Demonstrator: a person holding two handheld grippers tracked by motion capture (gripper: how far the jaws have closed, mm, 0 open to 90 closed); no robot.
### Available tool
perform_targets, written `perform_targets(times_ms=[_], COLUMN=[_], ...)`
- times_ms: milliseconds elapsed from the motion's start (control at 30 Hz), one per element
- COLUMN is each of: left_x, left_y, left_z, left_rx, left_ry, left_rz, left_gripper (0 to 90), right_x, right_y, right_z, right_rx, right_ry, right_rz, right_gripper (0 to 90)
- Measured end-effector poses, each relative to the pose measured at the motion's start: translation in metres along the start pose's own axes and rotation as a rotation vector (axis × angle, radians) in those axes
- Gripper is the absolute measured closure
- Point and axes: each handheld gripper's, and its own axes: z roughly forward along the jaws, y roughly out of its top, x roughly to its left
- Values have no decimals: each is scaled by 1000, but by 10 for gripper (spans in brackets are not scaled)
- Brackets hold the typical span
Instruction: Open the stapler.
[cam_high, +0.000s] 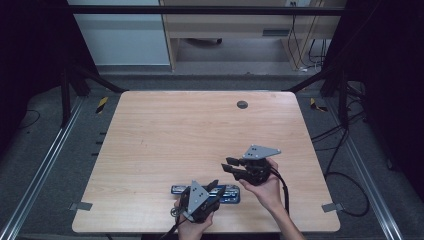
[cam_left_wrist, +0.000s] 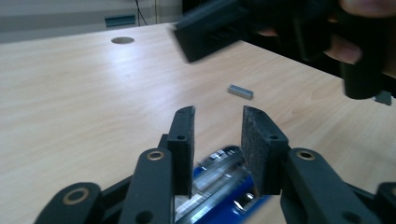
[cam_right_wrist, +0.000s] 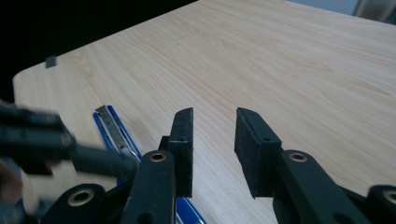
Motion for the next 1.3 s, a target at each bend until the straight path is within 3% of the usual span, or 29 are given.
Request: perform_targets(times_ms=[333, 567, 600, 667, 700, 767, 867, 1033, 1133, 1300], left_x=[39, 61, 65, 77, 82, 90, 103, 120, 127, 139], left_y=[41, 59, 60, 62, 63, 65, 69, 75, 69, 48], left_z=[-6, -16, -17, -18, -19, -19, -23, -35, -46, -62], left_rx=[29, 65, 66, 39, 38, 55, 53, 75, 93, 119], left_ry=[-7, 33, 35, 20, 18, 62, 89, 128, 153, 172], left_rz=[34, 126, 125, 35, 13, 39, 21, 54, 76, 53], left_gripper=[573, 534, 528, 525, 524, 518, 507, 489, 483, 480], right_x=[-24, -37, -39, -42, -43, -46, -51, -57, -60, -66], right_y=[-8, -14, -15, -17, -17, -19, -23, -29, -33, -39], right_z=[-31, -43, -44, -47, -48, -50, -52, -55, -56, -59], right_rx=[11, 53, 63, 80, 97, 108, 110, 137, 153, 191], right_ry=[-105, -165, -168, -188, -196, -216, -229, -259, -277, -299], right_rz=[23, 46, 55, 51, 55, 53, 72, 82, 74, 100], right_gripper=[636, 633, 636, 635, 635, 630, 633, 617, 616, 632])
